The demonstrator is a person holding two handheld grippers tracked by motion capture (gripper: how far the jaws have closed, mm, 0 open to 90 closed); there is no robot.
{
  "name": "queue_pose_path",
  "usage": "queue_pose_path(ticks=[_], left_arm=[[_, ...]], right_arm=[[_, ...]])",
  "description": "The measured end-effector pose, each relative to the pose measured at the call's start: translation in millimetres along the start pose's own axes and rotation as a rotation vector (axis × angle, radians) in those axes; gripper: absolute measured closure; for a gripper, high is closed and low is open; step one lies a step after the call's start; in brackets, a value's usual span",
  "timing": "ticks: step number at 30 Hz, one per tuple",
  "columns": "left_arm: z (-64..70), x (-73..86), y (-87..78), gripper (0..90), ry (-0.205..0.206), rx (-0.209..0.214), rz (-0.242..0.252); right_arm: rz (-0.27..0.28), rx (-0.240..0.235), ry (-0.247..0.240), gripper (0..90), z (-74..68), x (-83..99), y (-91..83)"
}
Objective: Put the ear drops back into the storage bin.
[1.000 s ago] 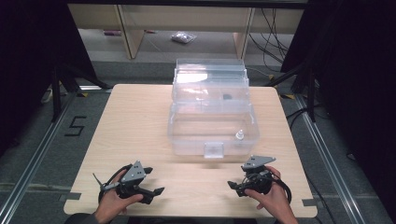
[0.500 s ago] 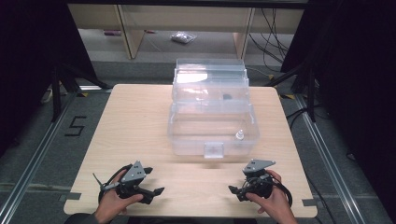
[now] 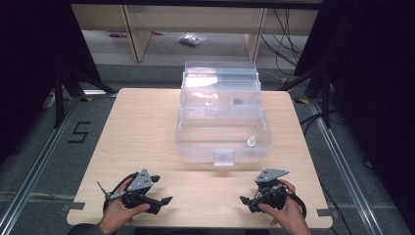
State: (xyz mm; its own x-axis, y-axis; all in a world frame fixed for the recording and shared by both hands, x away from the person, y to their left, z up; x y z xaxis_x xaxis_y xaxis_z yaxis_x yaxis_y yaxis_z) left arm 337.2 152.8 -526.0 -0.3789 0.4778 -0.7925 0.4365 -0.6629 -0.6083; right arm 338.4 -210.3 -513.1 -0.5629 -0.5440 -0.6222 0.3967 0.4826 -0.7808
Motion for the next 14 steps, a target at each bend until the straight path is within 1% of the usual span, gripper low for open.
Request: queue_pose_path(ticks=[1, 2, 4, 5, 7, 9, 10, 13, 14], left_arm=[[0.0, -0.1, -0.2, 14.8, -0.002, 0.001, -0.003], [-0.7, 0.0, -0.5, 14.8, 0.004, -0.001, -0.009], [-0.7, 0.1, -0.4, 14.8, 0.004, -0.001, -0.007], [-0.7, 0.2, -0.3, 14.8, 0.006, -0.002, -0.005], [-0.6, 0.1, -0.4, 14.8, 0.005, -0.001, -0.006], [-0.6, 0.0, -0.2, 14.8, 0.005, -0.002, -0.004], [-0.7, -0.1, -0.5, 14.8, 0.005, -0.001, -0.008], [-0.7, -0.1, -0.6, 14.8, 0.004, -0.001, -0.01], [-0.7, 0.0, -0.6, 14.8, 0.004, -0.001, -0.008]], right_arm=[[0.001, -0.006, -0.005, 16.5, 0.5, 0.0, 0.8], [0.006, 0.003, -0.015, 16.5, 1.3, 0.3, 1.9], [0.004, -0.001, -0.007, 16.5, 0.8, 0.2, 1.8], [0.007, 0.003, -0.014, 16.5, 1.1, 0.1, 2.2], [0.007, 0.004, -0.012, 16.5, 0.7, 0.1, 2.2], [-0.008, -0.002, -0.023, 16.5, 1.5, 0.0, 1.0], [0.011, 0.004, -0.016, 16.5, 0.9, -0.2, 2.5], [0.012, 0.005, -0.017, 16.5, 1.6, -0.4, 2.0], [0.001, -0.001, -0.008, 16.5, 1.4, -0.5, 0.8]])
Point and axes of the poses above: each handheld gripper's, and its own axes: y roughly forward along the jaws, x roughly out of its underside, z roughly to its right, the point moved 4 cm from there along y, roughly forward along the jaws, and after that the axes turned 2 degrees about -z, right-handed, at the moved point
